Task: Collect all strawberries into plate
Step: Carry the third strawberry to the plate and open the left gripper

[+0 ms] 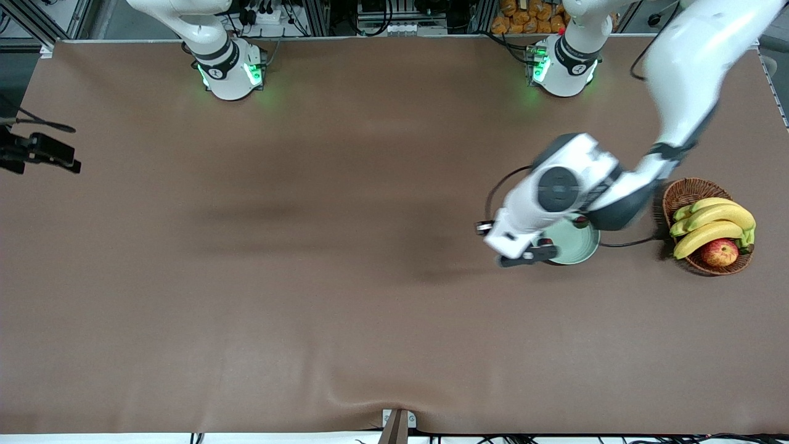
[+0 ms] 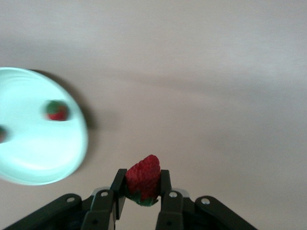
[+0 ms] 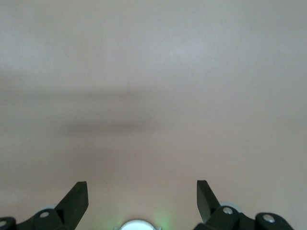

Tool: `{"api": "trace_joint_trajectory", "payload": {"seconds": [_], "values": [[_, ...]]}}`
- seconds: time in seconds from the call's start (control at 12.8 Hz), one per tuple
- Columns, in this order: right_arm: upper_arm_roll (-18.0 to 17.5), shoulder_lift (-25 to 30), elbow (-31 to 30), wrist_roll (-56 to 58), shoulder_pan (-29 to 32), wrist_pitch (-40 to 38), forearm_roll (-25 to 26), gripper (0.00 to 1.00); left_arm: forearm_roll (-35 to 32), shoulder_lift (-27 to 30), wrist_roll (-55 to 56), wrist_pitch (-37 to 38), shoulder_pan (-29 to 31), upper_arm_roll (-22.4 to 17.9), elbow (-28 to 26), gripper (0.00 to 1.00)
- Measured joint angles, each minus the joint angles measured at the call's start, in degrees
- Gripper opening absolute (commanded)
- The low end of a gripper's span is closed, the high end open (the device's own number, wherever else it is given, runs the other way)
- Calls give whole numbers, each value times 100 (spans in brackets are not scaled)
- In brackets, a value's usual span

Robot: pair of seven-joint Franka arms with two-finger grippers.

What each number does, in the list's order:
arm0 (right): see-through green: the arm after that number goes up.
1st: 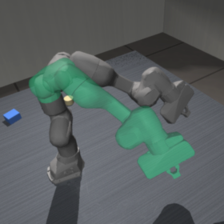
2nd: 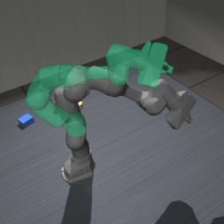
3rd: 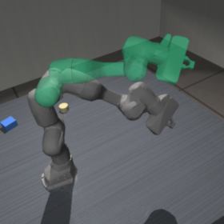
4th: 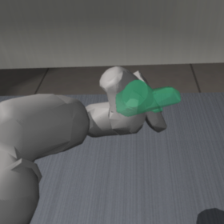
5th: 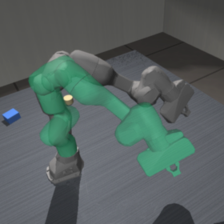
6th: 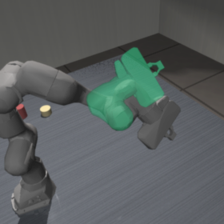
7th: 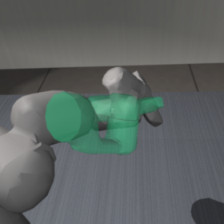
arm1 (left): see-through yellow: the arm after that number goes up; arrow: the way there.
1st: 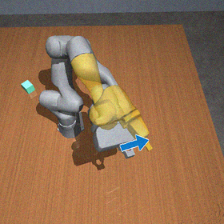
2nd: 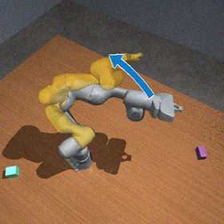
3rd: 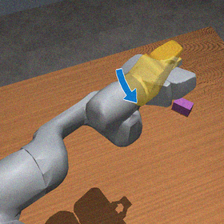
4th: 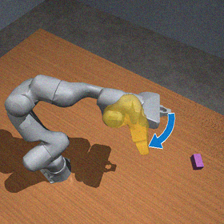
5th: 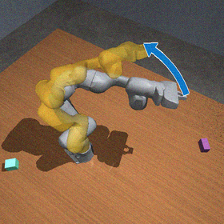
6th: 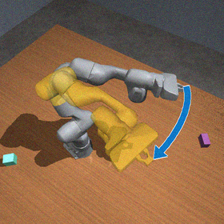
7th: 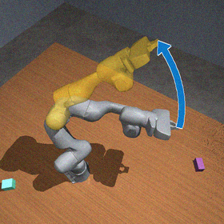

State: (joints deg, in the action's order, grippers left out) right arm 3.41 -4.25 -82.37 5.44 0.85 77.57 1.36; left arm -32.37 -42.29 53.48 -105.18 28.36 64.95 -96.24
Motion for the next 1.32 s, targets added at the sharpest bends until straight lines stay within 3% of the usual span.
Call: {"api": "trace_joint_trajectory", "payload": {"seconds": [0.23, 0.62, 0.7, 0.78, 0.94, 1.32], "values": [[1, 17, 258, 0, -32, -767, 0, 100, -1, 3, -444, 513, 654, 183, -103, 0], [2, 67, 319, 0, -53, -801, 0, 100, -559, -18, -777, 563, 1255, 169, -659, 1], [2, 60, 304, 0, -64, -659, 0, 100, -721, -36, -777, 540, 1260, 153, -795, 16], [2, 50, 275, 0, -78, -447, 0, 100, -944, -54, -777, 465, 1267, 137, -951, 40], [2, 25, 142, -27, -105, -143, 0, 100, -1286, -68, -777, 173, 1398, 100, -1272, 100], [3, 0, 4, -545, -149, -160, -191, 100, -1340, -69, -875, 7, 1680, 143, -1375, 100]]}}
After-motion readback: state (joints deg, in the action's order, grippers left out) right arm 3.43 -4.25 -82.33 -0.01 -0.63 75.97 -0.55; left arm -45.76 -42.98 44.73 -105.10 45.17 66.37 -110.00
